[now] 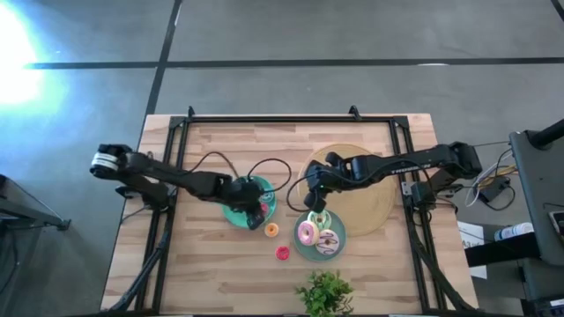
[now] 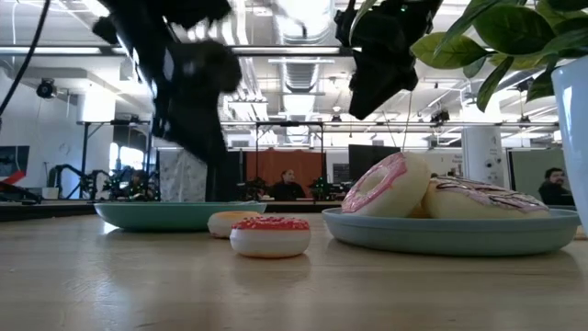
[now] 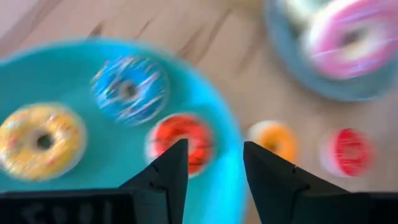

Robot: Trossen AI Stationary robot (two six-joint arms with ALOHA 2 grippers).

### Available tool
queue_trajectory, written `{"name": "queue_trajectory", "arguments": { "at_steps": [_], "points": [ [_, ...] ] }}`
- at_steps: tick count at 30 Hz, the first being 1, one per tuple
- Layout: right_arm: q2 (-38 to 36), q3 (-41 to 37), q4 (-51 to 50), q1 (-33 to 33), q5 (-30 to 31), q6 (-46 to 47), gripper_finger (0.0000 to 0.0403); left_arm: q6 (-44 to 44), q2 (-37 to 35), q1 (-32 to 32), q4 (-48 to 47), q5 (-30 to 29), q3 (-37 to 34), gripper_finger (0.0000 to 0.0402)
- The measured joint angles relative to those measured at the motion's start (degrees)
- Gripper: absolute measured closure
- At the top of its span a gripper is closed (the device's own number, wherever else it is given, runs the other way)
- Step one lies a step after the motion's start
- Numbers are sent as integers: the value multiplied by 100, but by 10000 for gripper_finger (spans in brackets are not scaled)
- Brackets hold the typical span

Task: Pick & Place donuts
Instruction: Put the small white donut on the green plate

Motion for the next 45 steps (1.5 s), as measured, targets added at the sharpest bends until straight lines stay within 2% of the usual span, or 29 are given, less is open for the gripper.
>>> {"name": "queue_trajectory", "arguments": {
  "at_steps": [5, 9, 13, 17, 19, 21, 27, 35, 41, 45],
  "points": [
    [-39, -23, -104, 4, 7, 0, 280, 754, -253, -831, 618, 34, 65, 273],
    [-39, -37, -91, 4, 20, 4, 280, 1209, 199, -1504, 609, -265, 214, 273],
    [-34, -42, -90, 4, 20, 25, 280, 1541, 882, -1803, 604, -730, 530, 274],
    [-32, -70, -101, 4, 17, 45, 280, 2156, 1469, -1845, 340, -1465, 994, 274],
    [-32, -74, -137, 4, 13, 91, 280, 2171, 1695, -1840, 23, -1875, 1210, 274],
    [-32, -74, -169, 10, 13, 161, 280, 2171, 1874, -1804, -267, -2010, 1389, 274],
    [-32, -85, -213, 23, 0, 170, 280, 2163, 2102, -1831, -384, -1769, 1648, 274],
    [-32, -107, -223, 23, 2, 159, 280, 1877, 2340, -1780, -410, -1792, 1552, 284],
    [-32, -122, -226, 23, 2, 155, 280, 1648, 2520, -1775, -306, -1816, 1579, 313],
    [-32, -128, -233, 23, 2, 153, 280, 1632, 2548, -1775, -329, -1909, 1695, 355]
  ]
}}
